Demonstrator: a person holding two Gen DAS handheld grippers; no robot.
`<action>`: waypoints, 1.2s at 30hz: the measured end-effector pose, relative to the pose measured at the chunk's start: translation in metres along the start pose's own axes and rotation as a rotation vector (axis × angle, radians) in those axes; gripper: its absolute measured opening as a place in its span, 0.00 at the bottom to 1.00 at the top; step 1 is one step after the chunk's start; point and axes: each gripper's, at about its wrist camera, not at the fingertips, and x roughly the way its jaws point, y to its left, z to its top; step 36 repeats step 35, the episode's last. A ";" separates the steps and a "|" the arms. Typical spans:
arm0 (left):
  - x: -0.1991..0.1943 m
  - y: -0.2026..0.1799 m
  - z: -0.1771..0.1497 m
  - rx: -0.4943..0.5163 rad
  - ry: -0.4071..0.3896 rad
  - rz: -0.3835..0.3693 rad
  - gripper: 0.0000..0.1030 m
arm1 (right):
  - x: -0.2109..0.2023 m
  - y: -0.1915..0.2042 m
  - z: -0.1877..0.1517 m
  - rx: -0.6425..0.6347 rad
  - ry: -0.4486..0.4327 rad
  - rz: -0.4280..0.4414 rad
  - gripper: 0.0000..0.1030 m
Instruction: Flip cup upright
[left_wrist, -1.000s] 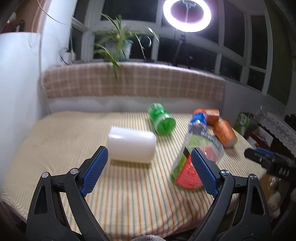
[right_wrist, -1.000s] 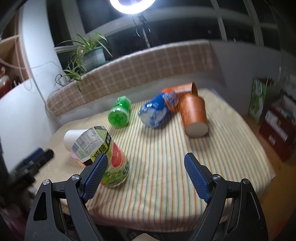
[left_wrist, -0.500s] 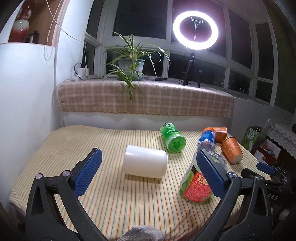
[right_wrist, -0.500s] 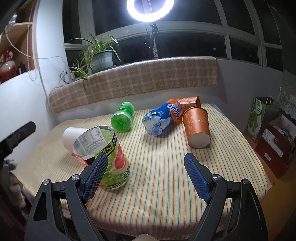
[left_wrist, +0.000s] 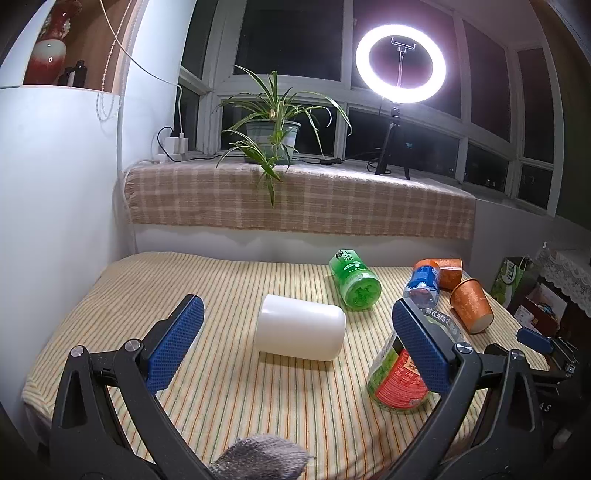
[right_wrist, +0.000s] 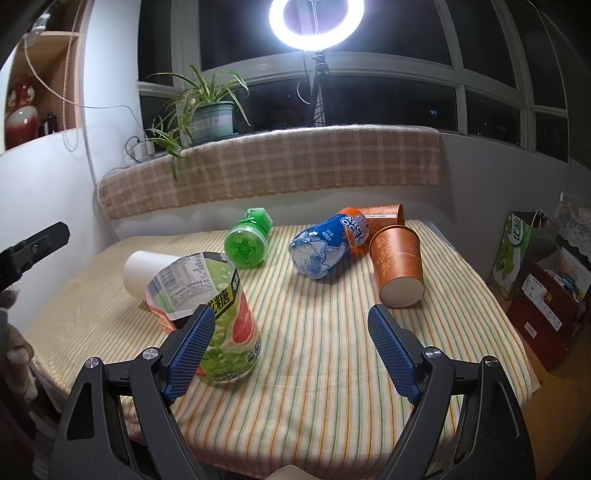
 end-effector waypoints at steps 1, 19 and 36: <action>0.000 0.000 0.000 0.001 0.000 0.000 1.00 | 0.000 0.000 0.000 0.000 0.001 -0.001 0.83; 0.002 0.001 0.000 -0.002 0.003 -0.001 1.00 | 0.004 -0.002 -0.002 0.001 0.013 -0.001 0.83; 0.005 0.009 -0.004 -0.006 -0.015 0.015 1.00 | 0.013 -0.003 -0.005 0.004 0.045 0.000 0.83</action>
